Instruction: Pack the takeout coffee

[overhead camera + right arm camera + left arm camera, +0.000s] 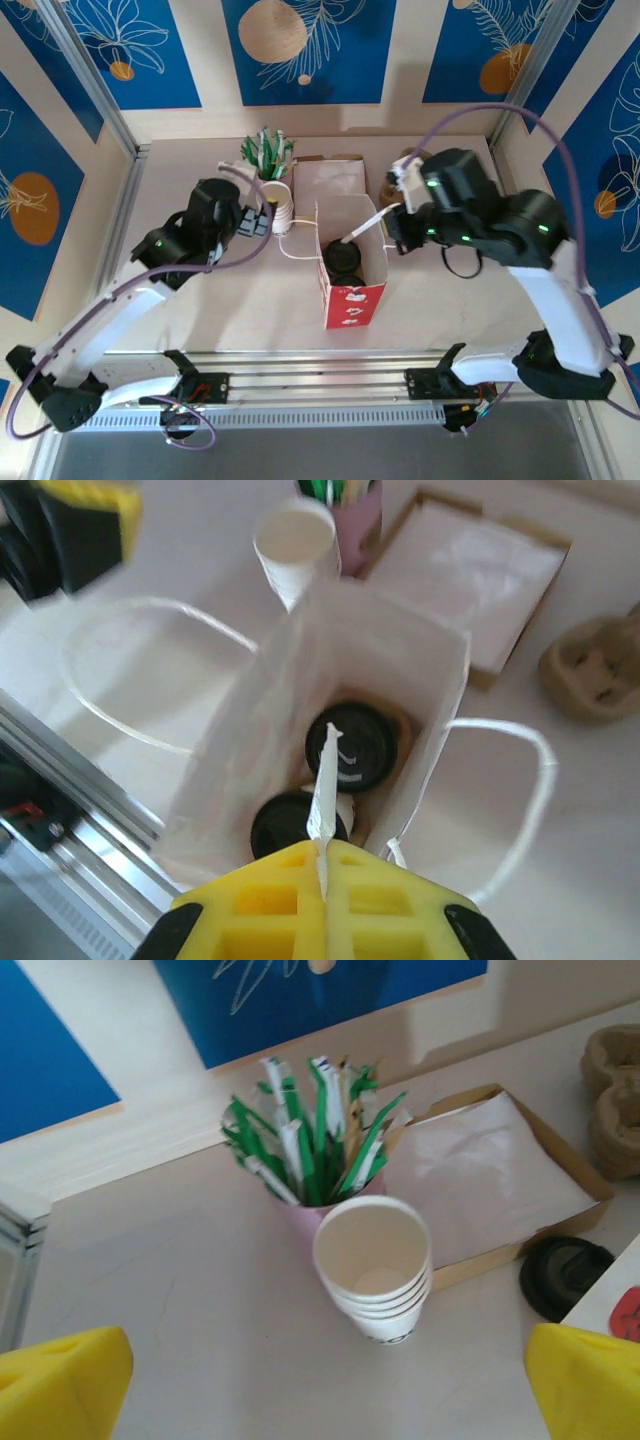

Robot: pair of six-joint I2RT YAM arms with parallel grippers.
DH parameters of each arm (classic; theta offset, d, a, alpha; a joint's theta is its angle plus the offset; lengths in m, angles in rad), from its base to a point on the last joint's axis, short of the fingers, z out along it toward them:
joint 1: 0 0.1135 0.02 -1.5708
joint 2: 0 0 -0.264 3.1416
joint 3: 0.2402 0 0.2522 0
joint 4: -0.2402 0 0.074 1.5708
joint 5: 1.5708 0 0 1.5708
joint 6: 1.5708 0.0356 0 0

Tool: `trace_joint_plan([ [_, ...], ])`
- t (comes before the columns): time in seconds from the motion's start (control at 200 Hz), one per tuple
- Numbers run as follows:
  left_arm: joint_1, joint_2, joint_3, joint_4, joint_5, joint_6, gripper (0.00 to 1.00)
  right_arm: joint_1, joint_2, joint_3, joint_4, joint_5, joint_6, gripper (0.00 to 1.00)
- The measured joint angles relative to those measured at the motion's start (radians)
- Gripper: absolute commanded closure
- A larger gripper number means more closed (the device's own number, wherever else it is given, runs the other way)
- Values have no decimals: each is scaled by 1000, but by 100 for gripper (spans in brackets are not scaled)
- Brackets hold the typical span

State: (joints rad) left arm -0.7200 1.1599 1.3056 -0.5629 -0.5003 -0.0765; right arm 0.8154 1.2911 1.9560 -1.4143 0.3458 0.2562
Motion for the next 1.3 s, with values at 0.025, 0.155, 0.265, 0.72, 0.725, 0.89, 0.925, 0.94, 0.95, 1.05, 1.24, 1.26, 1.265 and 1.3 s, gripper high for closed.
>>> trace_joint_plan([
  [0.025, 0, 28, 23, -2, 6, 0, 0, 7, 15, -19, 2, 8, 1, 100],
  [0.155, 1, 166, 138, -6, 31, 8, 0, 36, 51, -132, 36, 29, 8, 100],
  [0.265, 8, 262, 219, -17, 41, 26, 0, 45, 51, -201, 75, 29, 8, 89],
  [0.72, 138, 505, 404, -59, 100, 41, 11, 82, 24, -236, 145, 38, 29, 45],
  [0.725, 138, 507, 404, -59, 101, 41, 11, 83, 20, -235, 145, 40, 30, 45],
  [0.89, 155, 554, 422, -60, 130, 28, 18, 115, -84, -217, 143, 56, 49, 45],
  [0.925, 159, 563, 429, -59, 138, 24, 19, 119, -108, -214, 142, 60, 54, 45],
  [0.94, 161, 567, 433, -60, 142, 23, 20, 121, -117, -213, 141, 62, 55, 45],
  [0.95, 162, 569, 435, -60, 144, 23, 21, 122, -123, -212, 141, 64, 57, 45],
  [1.05, 168, 589, 454, -59, 161, 12, 26, 129, -179, -211, 134, 80, 72, 45],
  [1.24, 169, 624, 489, -57, 196, -5, 45, 132, -270, -260, 116, 97, 101, 46],
  [1.26, 169, 630, 494, -56, 199, -11, 47, 132, -277, -267, 114, 97, 105, 46],
  [1.265, 169, 631, 495, -56, 199, -11, 48, 132, -280, -270, 113, 97, 106, 46],
  [1.3, 170, 639, 504, -57, 205, -12, 52, 132, -291, -282, 109, 98, 111, 46],
])
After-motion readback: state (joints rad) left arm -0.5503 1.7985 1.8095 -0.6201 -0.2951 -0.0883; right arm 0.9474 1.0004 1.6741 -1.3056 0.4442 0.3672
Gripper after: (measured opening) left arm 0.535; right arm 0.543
